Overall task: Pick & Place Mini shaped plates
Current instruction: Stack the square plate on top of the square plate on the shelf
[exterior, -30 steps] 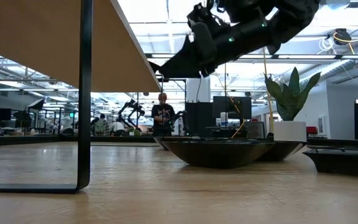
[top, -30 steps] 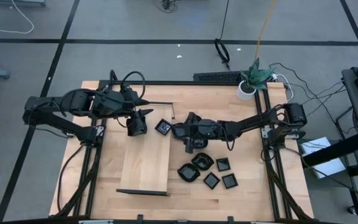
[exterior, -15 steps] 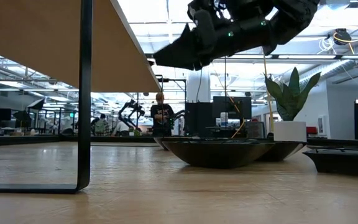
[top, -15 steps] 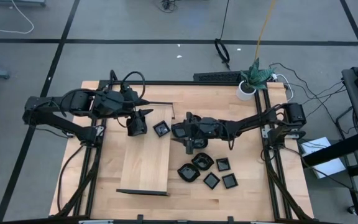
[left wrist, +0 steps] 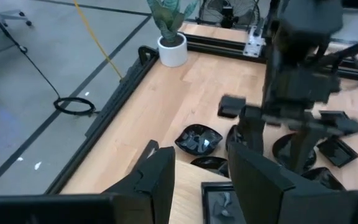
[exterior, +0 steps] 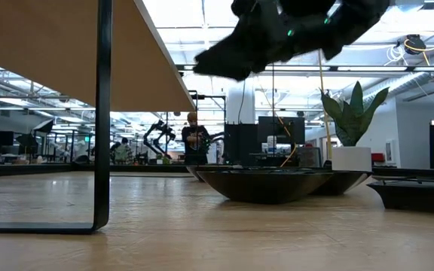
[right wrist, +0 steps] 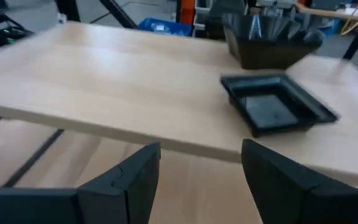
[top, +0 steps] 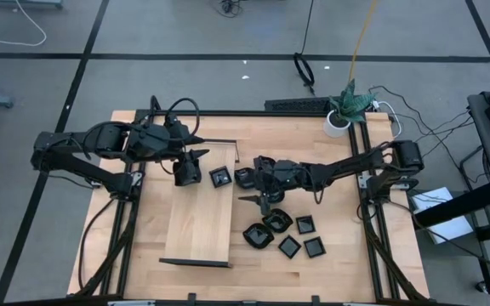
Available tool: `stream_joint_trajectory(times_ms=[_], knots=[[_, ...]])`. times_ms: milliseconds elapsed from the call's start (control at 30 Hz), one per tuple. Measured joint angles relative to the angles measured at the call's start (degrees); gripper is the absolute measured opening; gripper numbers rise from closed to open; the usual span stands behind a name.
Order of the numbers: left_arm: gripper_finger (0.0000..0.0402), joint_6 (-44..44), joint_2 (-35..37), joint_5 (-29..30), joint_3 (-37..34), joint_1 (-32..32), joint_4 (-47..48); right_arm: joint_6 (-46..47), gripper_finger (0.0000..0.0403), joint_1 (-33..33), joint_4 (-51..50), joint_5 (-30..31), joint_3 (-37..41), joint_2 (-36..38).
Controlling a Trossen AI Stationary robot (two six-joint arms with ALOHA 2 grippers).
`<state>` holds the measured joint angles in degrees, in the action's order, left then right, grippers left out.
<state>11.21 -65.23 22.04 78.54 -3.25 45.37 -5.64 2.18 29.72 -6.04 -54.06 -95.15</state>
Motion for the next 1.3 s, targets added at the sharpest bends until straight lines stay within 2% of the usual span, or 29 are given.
stream_joint_trajectory(times_ms=[233,333,500,633,767,867,1033,1300], knots=[[0.0154,-3.1,0.0,-6.6,0.0,0.0,1.4,1.6,0.0212,3.1,-17.4,0.7,0.0,10.2],[0.0154,-6.0,0.5,-6.3,-2.2,0.0,1.0,4.3,0.0212,6.3,-26.6,5.4,0.0,14.2],[0.0154,-5.1,3.9,-3.6,-10.4,-0.3,-3.2,12.3,0.0212,13.6,-43.6,15.5,0.0,19.1],[0.0154,-1.1,7.7,-3.6,-19.8,-0.7,-9.3,23.1,0.0212,18.1,-54.1,18.2,0.8,19.9],[0.0154,2.3,11.9,-3.5,-26.7,-2.6,-14.6,29.8,0.0212,20.1,-55.0,18.2,5.4,19.9],[0.0154,3.6,14.2,-4.3,-29.9,-4.9,-17.0,30.9,0.0212,20.2,-56.8,18.0,9.0,19.9],[0.0154,4.4,15.8,-4.4,-32.3,-8.3,-19.1,32.6,0.0212,20.0,-56.4,17.4,14.9,19.9],[0.0154,5.2,15.7,-3.5,-32.4,-9.6,-19.9,32.3,0.0204,20.0,-47.3,14.8,21.2,19.9]])
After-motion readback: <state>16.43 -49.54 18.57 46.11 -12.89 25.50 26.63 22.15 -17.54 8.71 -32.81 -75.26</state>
